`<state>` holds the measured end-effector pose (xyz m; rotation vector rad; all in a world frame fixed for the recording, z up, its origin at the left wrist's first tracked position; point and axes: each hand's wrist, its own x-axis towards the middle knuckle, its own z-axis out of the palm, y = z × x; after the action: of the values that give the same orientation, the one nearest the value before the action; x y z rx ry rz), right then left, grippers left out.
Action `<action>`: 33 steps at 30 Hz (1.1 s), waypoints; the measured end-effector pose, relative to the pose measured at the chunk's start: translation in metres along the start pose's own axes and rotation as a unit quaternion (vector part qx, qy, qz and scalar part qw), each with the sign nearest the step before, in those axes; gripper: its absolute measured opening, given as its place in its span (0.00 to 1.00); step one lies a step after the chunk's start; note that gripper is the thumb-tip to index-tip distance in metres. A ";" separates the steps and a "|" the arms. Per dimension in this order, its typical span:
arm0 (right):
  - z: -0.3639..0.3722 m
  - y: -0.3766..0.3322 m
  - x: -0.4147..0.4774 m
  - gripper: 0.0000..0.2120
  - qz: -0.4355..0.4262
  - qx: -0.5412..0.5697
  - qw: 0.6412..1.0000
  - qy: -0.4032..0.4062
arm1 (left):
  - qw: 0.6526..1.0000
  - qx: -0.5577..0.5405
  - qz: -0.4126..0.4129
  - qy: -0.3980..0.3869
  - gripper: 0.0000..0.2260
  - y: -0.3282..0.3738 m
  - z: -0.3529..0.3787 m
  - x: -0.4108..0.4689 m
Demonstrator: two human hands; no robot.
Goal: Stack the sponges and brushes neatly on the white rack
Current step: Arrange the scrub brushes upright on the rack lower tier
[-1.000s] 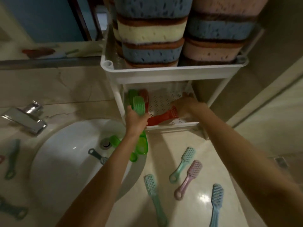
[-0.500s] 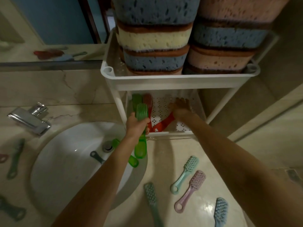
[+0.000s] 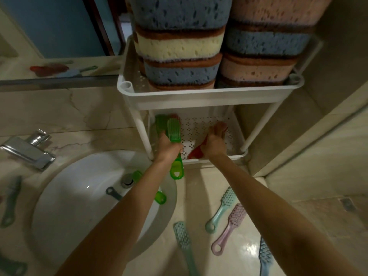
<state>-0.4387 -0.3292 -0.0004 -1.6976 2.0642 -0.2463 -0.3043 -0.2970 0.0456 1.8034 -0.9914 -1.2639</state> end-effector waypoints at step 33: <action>0.002 0.032 0.024 0.26 -0.064 0.073 0.995 0.009 | 0.905 0.413 0.099 0.019 0.15 0.003 0.050 0.058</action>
<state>-0.4696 -0.3451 -0.0207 -1.7455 1.9021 -0.4442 -0.3399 -0.3560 0.0110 2.2313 -1.8181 -0.7022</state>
